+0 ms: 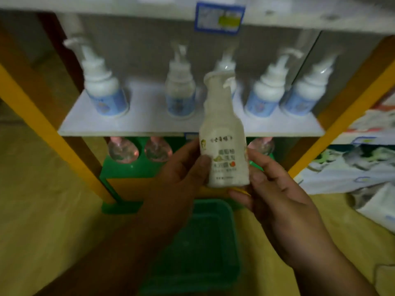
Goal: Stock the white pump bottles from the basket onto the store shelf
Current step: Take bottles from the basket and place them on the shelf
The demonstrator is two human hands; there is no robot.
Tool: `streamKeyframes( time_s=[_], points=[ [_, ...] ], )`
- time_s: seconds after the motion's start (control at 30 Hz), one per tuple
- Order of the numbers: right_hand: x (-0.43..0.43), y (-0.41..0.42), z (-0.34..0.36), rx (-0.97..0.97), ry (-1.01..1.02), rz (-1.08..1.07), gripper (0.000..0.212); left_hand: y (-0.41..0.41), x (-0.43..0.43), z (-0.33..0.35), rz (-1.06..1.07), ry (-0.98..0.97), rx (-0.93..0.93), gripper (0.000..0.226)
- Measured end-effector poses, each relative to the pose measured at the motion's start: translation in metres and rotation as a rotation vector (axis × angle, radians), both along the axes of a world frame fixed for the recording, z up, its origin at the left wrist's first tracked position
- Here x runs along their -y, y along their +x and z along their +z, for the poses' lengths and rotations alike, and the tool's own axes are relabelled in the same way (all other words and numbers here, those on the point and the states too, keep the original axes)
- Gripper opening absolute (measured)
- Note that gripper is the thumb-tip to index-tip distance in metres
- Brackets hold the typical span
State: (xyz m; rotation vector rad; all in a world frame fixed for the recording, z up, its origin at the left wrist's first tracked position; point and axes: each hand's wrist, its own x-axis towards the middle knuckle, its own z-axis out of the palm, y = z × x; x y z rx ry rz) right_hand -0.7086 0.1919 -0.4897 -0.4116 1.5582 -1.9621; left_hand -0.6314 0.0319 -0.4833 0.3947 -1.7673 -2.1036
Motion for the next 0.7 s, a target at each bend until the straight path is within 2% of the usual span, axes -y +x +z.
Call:
streamKeyframes(
  time_s=[0.17, 0.3, 0.4, 0.53, 0.7],
  points=[
    [-0.010, -0.008, 0.047, -0.097, 0.001, -0.061, 0.059, -0.018, -0.013, 0.039, -0.039, 0.018, -0.098, 0.048],
    [-0.016, -0.013, 0.071, -0.262, 0.120, -0.049, 0.079, -0.031, -0.028, 0.061, -0.067, 0.000, -0.119, 0.051],
    [-0.019, -0.025, 0.096, -0.377, 0.169, -0.099, 0.075, -0.045, -0.032, 0.085, -0.121, -0.082, -0.147, 0.050],
    [-0.023, -0.043, 0.133, -0.477, 0.185, -0.153, 0.074, -0.062, -0.034, 0.125, -0.153, -0.096, -0.230, 0.045],
    [-0.022, -0.063, 0.163, -0.577, 0.186, -0.213, 0.073, -0.094, -0.025, 0.151, -0.165, -0.247, -0.284, 0.041]
  ],
)
